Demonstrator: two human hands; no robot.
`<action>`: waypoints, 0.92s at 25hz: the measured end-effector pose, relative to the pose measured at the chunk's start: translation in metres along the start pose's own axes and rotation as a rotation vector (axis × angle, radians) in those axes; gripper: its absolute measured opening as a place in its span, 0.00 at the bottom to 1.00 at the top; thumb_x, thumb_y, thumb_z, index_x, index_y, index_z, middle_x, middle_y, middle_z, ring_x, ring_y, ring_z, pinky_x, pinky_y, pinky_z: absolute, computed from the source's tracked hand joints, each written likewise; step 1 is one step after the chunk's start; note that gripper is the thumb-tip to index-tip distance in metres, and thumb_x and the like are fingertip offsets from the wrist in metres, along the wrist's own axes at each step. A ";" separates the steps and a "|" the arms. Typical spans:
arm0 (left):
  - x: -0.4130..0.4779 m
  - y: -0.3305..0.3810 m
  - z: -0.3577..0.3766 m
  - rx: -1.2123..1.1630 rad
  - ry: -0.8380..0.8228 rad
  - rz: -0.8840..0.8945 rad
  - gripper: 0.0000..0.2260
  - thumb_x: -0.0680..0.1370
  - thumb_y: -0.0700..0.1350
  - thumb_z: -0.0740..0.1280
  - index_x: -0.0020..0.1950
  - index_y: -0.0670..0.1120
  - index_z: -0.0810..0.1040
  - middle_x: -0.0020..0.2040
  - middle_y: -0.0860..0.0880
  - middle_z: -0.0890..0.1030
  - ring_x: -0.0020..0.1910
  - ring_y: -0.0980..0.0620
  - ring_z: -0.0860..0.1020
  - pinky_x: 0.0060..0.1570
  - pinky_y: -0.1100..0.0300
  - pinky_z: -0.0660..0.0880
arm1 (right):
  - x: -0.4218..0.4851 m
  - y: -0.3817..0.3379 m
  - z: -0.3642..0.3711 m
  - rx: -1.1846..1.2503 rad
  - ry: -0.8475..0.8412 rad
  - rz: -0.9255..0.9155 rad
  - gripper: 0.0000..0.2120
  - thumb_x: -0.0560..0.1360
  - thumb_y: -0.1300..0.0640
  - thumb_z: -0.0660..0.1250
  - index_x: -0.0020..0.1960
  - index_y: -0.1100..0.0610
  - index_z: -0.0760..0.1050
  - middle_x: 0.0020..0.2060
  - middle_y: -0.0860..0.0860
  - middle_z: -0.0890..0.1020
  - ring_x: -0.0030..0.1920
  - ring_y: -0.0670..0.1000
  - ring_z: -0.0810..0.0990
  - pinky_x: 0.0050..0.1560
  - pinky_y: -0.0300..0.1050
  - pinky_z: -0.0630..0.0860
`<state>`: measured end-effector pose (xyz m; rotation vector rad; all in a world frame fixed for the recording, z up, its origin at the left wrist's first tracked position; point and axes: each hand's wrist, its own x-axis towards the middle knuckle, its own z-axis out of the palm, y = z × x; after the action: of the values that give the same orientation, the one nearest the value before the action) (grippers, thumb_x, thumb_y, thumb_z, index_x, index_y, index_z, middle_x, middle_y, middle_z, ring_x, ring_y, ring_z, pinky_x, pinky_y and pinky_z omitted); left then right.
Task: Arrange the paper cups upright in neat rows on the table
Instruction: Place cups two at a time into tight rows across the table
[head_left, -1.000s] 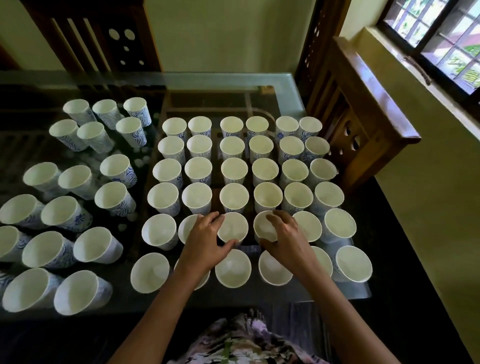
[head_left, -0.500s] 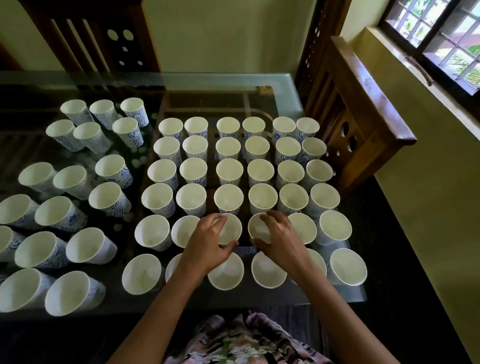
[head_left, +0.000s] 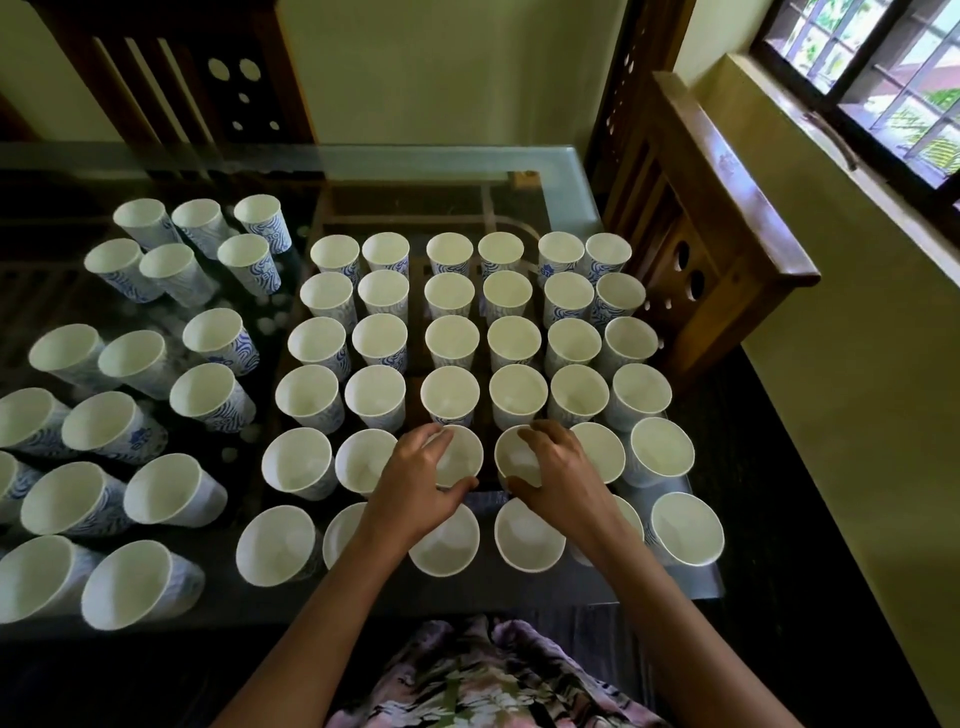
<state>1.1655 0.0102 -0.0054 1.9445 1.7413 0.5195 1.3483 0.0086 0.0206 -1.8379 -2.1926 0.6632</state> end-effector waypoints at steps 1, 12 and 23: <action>-0.001 0.000 0.000 -0.006 0.010 0.005 0.28 0.70 0.49 0.73 0.67 0.43 0.71 0.68 0.44 0.71 0.66 0.46 0.68 0.65 0.55 0.65 | 0.000 0.000 -0.001 0.002 0.003 -0.003 0.29 0.72 0.51 0.70 0.69 0.58 0.66 0.69 0.55 0.67 0.68 0.54 0.65 0.64 0.42 0.66; -0.049 -0.001 -0.002 0.027 0.076 0.060 0.22 0.66 0.50 0.71 0.55 0.40 0.80 0.52 0.42 0.79 0.51 0.42 0.78 0.52 0.54 0.72 | -0.049 -0.002 0.001 0.083 -0.068 -0.076 0.29 0.72 0.52 0.70 0.70 0.56 0.66 0.67 0.53 0.68 0.67 0.54 0.66 0.64 0.45 0.66; -0.070 -0.002 0.007 0.056 -0.014 0.019 0.28 0.62 0.55 0.71 0.56 0.40 0.80 0.55 0.42 0.79 0.53 0.41 0.78 0.55 0.52 0.72 | -0.059 -0.003 0.009 -0.006 -0.114 -0.119 0.29 0.71 0.51 0.70 0.69 0.55 0.66 0.68 0.52 0.67 0.66 0.53 0.66 0.61 0.45 0.69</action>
<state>1.1597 -0.0594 -0.0093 2.0002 1.7482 0.4673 1.3534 -0.0509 0.0213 -1.6955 -2.3562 0.7553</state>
